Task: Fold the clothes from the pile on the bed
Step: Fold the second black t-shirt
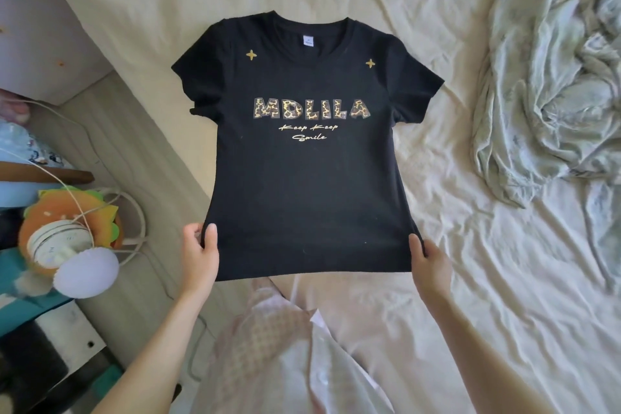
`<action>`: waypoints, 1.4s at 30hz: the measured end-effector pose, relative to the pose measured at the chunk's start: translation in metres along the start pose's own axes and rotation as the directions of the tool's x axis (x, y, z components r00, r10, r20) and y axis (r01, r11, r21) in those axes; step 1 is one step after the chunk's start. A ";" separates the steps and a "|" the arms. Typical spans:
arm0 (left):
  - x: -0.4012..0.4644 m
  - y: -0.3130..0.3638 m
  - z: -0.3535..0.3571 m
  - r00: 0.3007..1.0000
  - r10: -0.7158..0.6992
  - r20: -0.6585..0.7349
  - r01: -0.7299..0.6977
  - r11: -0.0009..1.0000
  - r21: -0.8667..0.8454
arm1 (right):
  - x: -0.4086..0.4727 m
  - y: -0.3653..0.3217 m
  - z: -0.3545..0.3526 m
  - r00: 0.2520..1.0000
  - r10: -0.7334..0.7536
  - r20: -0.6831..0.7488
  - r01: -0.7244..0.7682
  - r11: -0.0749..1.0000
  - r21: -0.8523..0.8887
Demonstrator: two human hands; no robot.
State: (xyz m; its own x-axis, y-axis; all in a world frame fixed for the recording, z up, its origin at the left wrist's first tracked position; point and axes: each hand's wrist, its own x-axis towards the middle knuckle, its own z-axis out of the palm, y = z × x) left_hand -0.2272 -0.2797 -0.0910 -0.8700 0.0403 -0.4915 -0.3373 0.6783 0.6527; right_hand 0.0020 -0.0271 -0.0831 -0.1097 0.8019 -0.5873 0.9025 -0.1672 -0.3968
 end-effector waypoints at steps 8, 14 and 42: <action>0.016 -0.039 0.012 0.838 -0.478 0.263 0.408 0.869 0.279 | 0.014 -0.011 0.004 0.995 0.085 0.042 -0.069 0.953 -0.296; 0.075 0.016 0.013 0.898 -0.362 0.251 0.360 0.931 0.055 | 0.023 -0.096 0.040 0.871 -0.460 0.171 0.487 0.765 -0.422; 0.147 0.126 0.029 0.916 0.379 -0.129 -0.386 0.922 -0.037 | 0.079 -0.404 0.168 0.684 -0.105 0.722 -0.194 0.928 0.319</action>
State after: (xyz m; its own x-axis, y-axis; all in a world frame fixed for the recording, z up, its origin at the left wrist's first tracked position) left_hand -0.3873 -0.1672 -0.0974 -0.9716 0.1989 -0.1286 0.0116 0.5821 0.8130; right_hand -0.4411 0.0070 -0.0880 -0.4702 0.1522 -0.8694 0.7258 -0.4938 -0.4789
